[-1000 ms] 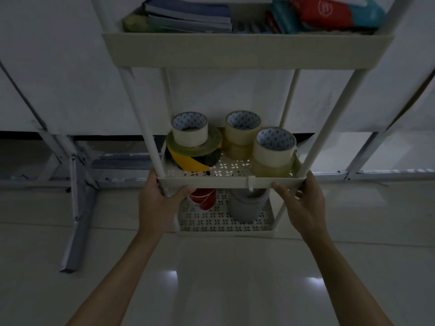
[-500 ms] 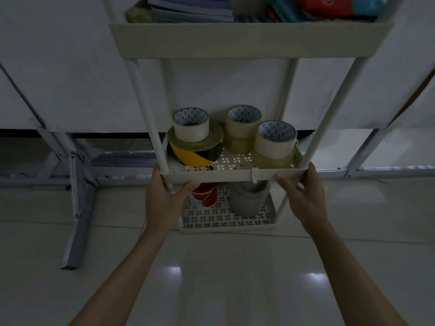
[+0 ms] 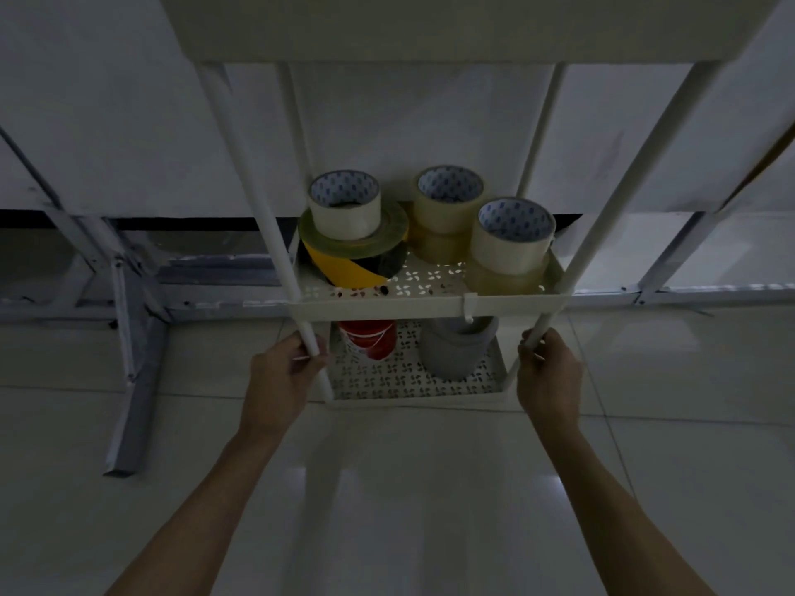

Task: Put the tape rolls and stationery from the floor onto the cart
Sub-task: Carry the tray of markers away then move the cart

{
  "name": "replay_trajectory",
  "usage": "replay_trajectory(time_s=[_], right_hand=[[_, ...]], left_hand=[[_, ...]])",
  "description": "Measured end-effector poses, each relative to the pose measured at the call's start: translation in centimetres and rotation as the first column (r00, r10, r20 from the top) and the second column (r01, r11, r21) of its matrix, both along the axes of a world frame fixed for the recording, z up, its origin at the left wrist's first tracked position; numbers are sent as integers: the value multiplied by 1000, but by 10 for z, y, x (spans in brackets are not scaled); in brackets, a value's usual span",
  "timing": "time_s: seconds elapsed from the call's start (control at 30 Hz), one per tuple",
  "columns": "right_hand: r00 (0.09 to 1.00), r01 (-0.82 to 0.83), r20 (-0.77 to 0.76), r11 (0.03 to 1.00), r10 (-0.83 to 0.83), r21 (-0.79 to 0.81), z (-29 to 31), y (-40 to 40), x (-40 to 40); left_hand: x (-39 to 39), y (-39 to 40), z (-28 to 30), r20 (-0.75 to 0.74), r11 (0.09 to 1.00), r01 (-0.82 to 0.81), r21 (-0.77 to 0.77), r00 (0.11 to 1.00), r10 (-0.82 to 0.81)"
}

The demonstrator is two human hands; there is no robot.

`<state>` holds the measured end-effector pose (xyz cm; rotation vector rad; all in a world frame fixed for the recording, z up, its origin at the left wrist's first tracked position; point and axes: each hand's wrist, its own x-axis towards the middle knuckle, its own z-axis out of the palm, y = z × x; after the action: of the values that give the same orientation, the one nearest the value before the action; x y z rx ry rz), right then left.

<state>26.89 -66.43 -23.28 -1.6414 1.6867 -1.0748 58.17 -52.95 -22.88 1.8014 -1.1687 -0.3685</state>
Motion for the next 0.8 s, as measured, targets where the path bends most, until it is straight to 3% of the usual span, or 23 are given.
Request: replay_trajectory(time_s=[0.43, 0.53, 0.67, 0.8], right_hand=[[999, 9, -32, 1000, -10, -13, -3, -1, 3], [994, 7, -112, 1000, -4, 29, -1, 0, 2], [958, -13, -275, 971, 80, 239, 8, 15, 3], [902, -2, -416, 966, 114, 260, 16, 50, 18]], left_hand=[[0, -1, -5, 37, 1000, 13, -29, 999, -12], [-3, 1, -6, 29, 1000, -7, 0, 1000, 7], [-2, 9, -6, -46, 995, 8, 102, 999, -3], [-2, 33, -13, -159, 990, -2, 144, 987, 25]])
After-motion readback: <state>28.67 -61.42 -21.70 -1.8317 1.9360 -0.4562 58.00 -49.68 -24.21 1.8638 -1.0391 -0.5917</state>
